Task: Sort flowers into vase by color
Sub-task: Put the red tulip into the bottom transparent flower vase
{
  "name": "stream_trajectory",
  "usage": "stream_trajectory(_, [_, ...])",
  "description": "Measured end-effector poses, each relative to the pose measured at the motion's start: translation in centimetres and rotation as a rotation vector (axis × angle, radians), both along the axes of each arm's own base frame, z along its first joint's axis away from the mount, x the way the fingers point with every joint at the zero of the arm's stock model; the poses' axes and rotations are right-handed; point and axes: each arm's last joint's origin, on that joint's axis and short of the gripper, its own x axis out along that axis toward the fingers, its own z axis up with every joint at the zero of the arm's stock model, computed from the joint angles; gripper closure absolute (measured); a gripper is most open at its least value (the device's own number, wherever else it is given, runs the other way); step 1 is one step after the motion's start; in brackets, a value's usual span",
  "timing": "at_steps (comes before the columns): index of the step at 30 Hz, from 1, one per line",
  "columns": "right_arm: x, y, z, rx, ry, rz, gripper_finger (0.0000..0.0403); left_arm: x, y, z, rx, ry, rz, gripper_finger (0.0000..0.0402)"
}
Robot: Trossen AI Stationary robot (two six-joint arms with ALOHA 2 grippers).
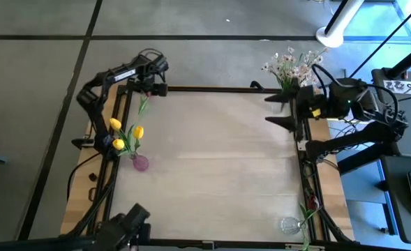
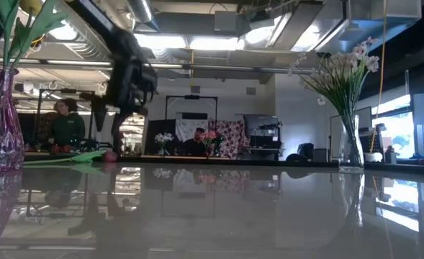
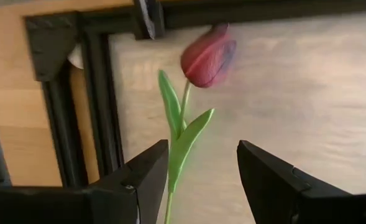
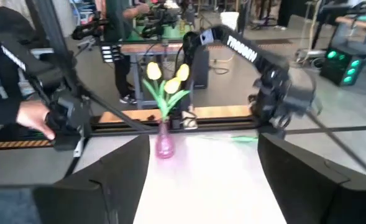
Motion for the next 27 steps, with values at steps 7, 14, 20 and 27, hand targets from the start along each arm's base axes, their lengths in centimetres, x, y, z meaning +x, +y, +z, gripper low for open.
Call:
stream_trajectory(7, [0.0,-1.2,0.2,0.002,-0.023,-0.075,0.0107,-1.8,2.7,-4.8,-0.135,0.086,0.026,0.0214])
stream_trajectory(14, [0.0,-1.4,0.5,-0.002,-0.055,-0.134,0.0109,-2.3,4.3,-7.2,-0.146,0.047,0.018,0.0214])
stream_trajectory(20, [-0.1,-1.6,0.6,-0.043,-0.063,-0.212,0.0109,-2.1,4.5,-7.6,-0.115,0.024,0.012,0.0244])
stream_trajectory(27, [-2.3,-1.5,2.5,-0.076,-0.125,-0.204,0.0109,-0.8,4.3,-6.8,-0.059,-0.050,-0.043,0.0384])
